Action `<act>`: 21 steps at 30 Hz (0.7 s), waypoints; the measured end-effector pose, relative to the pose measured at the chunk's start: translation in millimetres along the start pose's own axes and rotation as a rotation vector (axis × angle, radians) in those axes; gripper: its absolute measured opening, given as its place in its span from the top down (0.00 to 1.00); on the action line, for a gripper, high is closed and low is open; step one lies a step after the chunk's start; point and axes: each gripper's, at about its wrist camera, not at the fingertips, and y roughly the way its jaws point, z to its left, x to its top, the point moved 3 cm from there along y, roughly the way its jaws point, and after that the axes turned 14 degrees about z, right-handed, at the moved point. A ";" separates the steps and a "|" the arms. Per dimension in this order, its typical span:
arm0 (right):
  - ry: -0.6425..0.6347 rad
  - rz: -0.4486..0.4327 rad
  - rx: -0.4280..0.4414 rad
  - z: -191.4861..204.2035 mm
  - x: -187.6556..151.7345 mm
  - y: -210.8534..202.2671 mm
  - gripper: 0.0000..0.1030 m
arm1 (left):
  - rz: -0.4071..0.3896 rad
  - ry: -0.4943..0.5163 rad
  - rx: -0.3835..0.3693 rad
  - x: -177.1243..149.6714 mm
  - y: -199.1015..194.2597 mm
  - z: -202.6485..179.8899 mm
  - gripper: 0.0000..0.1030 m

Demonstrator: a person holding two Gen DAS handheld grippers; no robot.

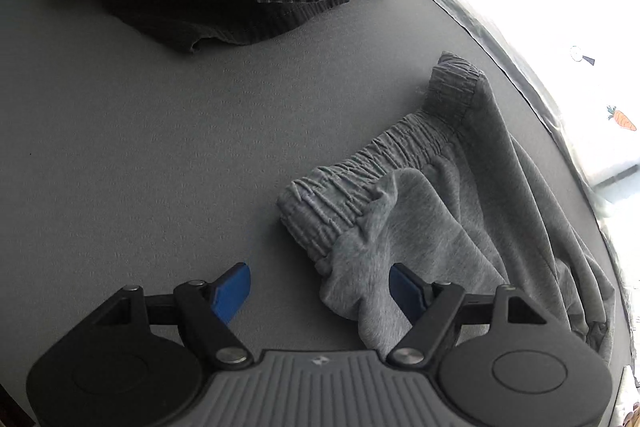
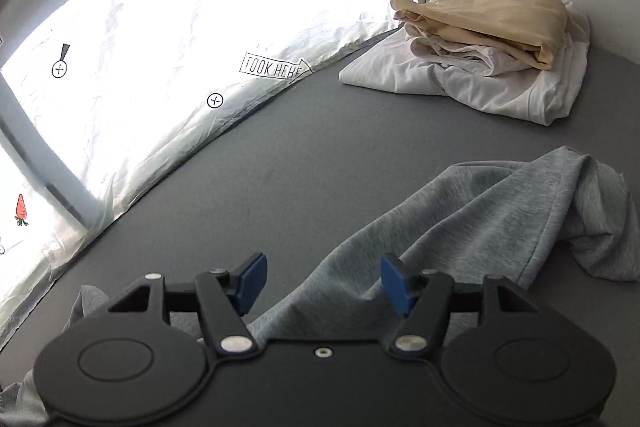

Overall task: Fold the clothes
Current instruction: 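Pinch the sweatpants waistband with the left tool while the right tool grasps the sweatshirt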

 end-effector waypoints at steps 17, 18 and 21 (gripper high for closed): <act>-0.116 -0.103 0.088 28.9 64.0 -14.7 1.00 | -0.101 -0.053 -0.046 20.3 -6.2 -10.5 0.90; -0.130 -0.161 0.108 34.7 73.1 -31.1 1.00 | -0.120 -0.049 -0.065 23.2 -13.4 -12.0 0.91; -0.150 -0.308 0.183 47.5 97.9 -84.7 1.00 | -0.174 -0.033 -0.112 32.9 -35.4 -17.6 0.91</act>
